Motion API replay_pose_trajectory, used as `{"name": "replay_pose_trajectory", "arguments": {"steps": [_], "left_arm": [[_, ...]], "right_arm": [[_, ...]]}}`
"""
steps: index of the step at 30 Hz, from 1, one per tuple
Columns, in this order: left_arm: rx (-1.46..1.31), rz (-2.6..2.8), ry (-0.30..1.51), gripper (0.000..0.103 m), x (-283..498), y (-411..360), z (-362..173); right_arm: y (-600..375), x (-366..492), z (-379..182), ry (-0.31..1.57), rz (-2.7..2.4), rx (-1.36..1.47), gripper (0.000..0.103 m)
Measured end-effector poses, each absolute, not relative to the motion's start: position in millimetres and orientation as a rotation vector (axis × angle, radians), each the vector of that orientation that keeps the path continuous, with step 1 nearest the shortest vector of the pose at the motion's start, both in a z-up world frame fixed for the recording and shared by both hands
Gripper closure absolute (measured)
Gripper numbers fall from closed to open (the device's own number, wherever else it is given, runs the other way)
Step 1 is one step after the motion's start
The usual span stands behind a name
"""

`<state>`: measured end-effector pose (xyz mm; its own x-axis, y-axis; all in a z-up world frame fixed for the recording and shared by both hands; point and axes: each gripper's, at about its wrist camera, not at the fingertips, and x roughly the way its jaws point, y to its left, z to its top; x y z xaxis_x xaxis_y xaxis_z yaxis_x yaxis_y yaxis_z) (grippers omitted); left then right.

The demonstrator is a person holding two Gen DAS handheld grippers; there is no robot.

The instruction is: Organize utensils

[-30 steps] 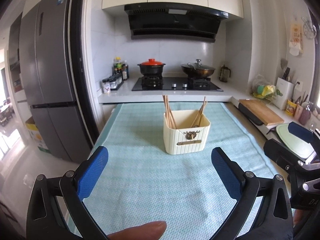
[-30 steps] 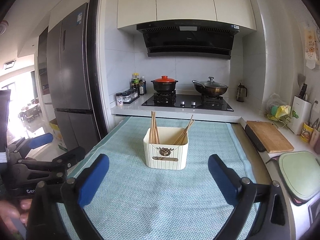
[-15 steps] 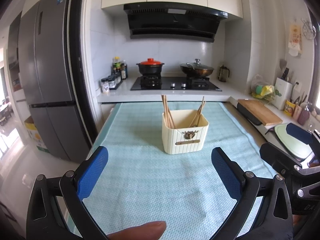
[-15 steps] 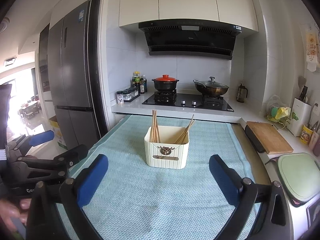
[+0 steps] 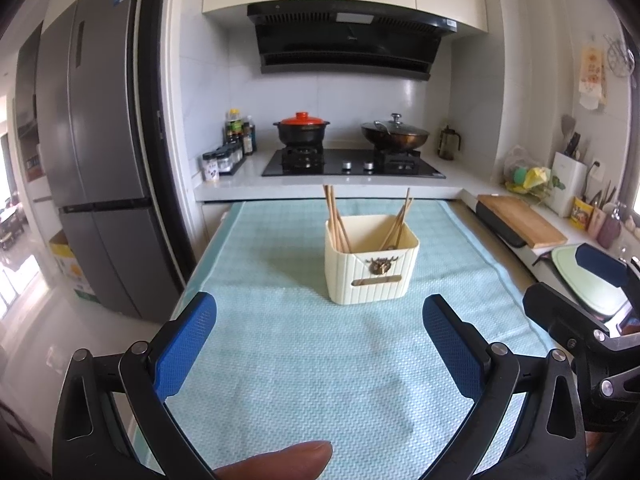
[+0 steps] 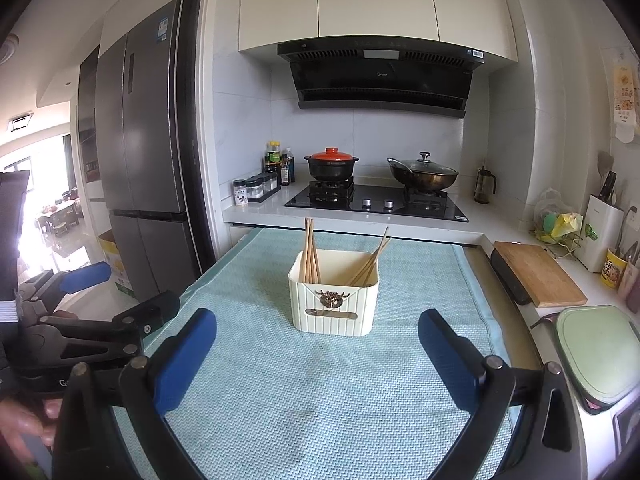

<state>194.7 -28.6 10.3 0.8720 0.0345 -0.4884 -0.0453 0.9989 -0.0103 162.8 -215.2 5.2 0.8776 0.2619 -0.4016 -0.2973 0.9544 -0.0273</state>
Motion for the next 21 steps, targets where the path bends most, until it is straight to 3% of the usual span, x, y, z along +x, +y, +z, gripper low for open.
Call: {"name": "replay_pose_trajectory", "arguments": {"steps": [21], "left_arm": [[-0.021,0.034,0.516,0.000,194.6,-32.1,10.4]], "right_arm": [[-216.3,164.4,7.5,0.403,0.299,-0.094,0.000]]}}
